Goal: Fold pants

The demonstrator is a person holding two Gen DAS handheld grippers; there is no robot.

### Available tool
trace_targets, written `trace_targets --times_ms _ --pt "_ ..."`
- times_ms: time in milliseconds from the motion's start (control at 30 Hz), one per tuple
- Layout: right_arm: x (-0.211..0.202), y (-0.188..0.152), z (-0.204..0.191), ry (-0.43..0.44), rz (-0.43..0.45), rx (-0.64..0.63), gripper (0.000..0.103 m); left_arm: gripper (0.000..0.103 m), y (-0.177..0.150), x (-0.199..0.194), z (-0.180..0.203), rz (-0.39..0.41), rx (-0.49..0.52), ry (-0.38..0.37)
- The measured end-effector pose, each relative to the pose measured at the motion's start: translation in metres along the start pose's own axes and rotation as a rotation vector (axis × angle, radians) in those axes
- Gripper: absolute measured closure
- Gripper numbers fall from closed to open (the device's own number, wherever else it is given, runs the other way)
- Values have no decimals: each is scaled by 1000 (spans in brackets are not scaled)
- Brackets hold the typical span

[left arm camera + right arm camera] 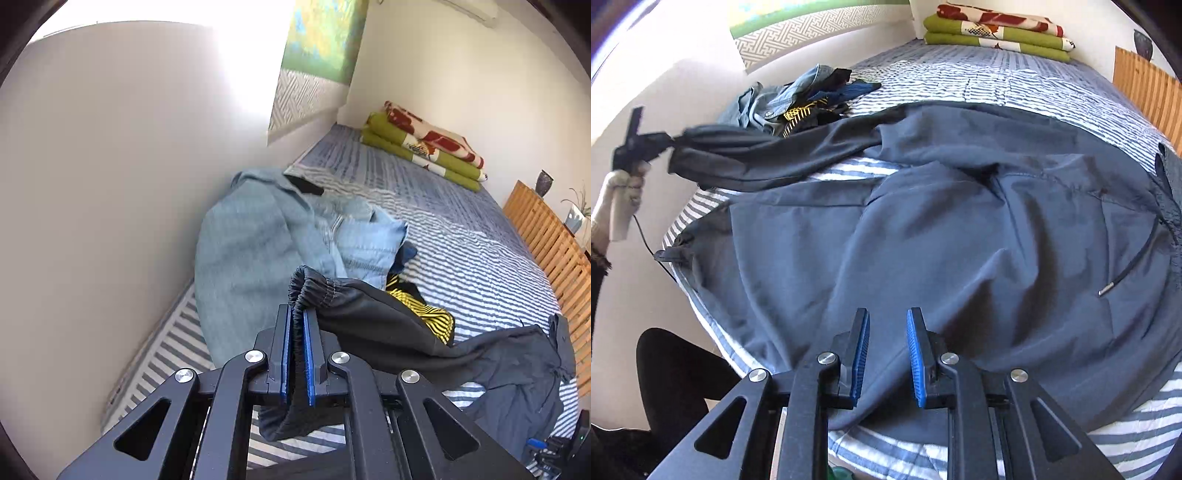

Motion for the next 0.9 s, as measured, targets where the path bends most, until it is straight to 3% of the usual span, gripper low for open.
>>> trace_targets --times_ms 133,233,367,500,567,633,733,833,900 --pt "4 10 -2 19 4 4 84 97 16 -28 1 53 14 -9" --pt "4 23 -1 3 19 -13 84 97 6 -16 0 -6 52 38" --pt "3 46 10 -24 39 -3 84 97 -33 23 -17 -120 12 59" --pt "0 43 24 12 18 58 84 91 -63 77 -47 -208 -9 224" --pt "2 33 28 -3 -3 59 84 65 -79 90 -62 -254 -65 196" --pt "2 21 33 -22 -19 57 84 63 -87 84 -72 -236 -88 200" --pt "-9 4 49 -45 -8 88 84 58 -112 67 -77 -251 -108 143" --pt "-25 -10 78 -86 25 160 84 47 -160 48 -63 -336 -165 -4" --pt "-38 -17 105 -126 54 228 83 44 -193 47 -53 -389 -136 -12"
Point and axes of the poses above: each gripper's, at about its wrist camera, not at the fingertips, and x roughly the way its jaws point, z to its right, y to its top, the point moved 7 cm from there along x, roughly the way its jaws point, and after that the axes turned 9 degrees about x, right-handed, at the moved point
